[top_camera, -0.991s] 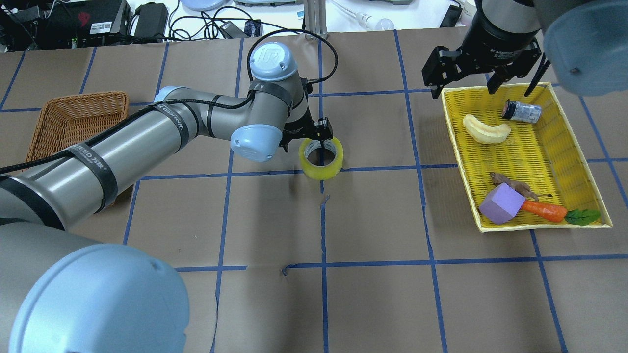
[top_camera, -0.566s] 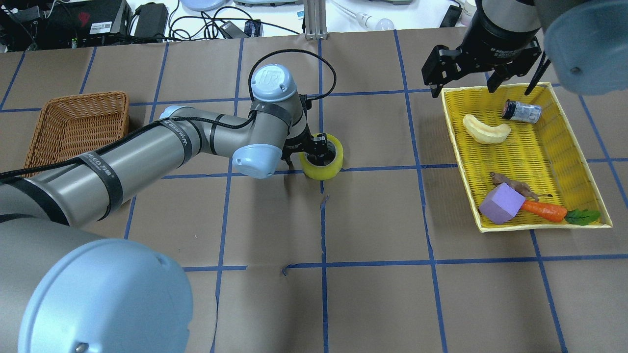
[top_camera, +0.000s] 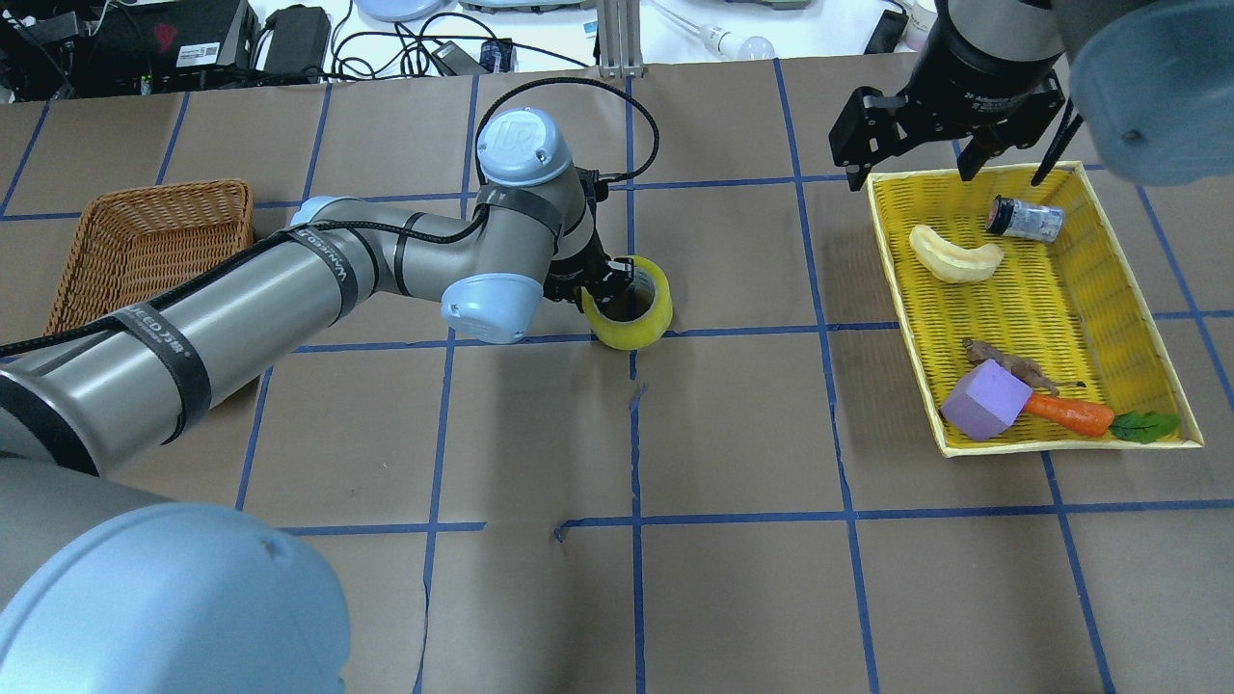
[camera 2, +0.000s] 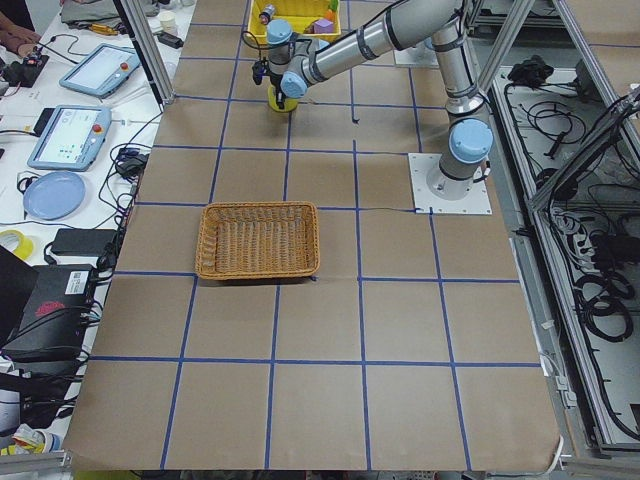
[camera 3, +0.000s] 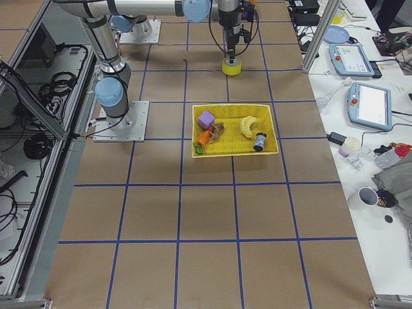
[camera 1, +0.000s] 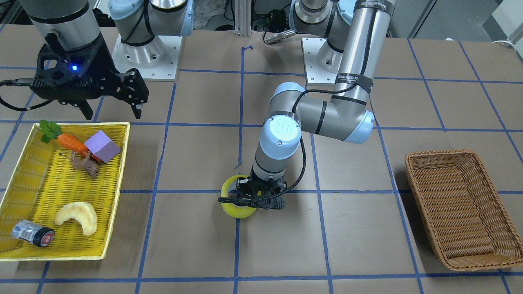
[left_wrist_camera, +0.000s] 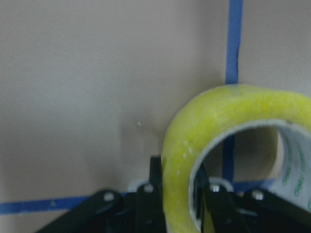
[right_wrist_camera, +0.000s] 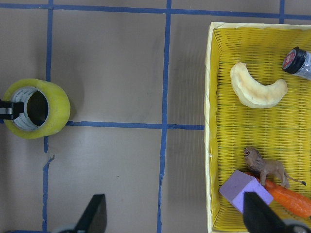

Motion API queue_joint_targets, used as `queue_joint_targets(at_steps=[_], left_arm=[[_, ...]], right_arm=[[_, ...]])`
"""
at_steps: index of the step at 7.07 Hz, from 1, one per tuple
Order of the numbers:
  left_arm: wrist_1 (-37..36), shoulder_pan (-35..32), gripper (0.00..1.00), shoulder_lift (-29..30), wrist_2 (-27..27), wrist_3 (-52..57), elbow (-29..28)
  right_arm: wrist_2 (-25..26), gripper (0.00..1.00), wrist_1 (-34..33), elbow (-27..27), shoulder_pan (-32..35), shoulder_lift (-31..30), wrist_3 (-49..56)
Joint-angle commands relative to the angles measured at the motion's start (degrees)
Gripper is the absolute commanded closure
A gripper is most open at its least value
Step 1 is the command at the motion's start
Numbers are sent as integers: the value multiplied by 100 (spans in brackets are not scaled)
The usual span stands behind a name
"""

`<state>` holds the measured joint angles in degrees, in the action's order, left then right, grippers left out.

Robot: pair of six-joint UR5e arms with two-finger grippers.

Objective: Transfer tape with both arms
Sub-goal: 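Lift the tape roll with the left gripper and carry it into the wicker basket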

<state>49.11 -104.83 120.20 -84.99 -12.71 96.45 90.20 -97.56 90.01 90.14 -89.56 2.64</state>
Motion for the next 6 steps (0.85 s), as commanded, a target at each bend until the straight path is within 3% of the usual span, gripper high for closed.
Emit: queue_joint_targets(at_steps=[1, 4, 6], left_arm=[[482, 600, 100, -328, 9, 659, -3], [1284, 2041, 100, -971, -9, 2162, -12], [1373, 2710, 100, -1191, -646, 3146, 40]], right_arm=[[-2, 0, 0, -1, 4, 0, 0], [-2, 0, 0, -1, 4, 0, 0], [-2, 0, 0, -1, 4, 0, 0]])
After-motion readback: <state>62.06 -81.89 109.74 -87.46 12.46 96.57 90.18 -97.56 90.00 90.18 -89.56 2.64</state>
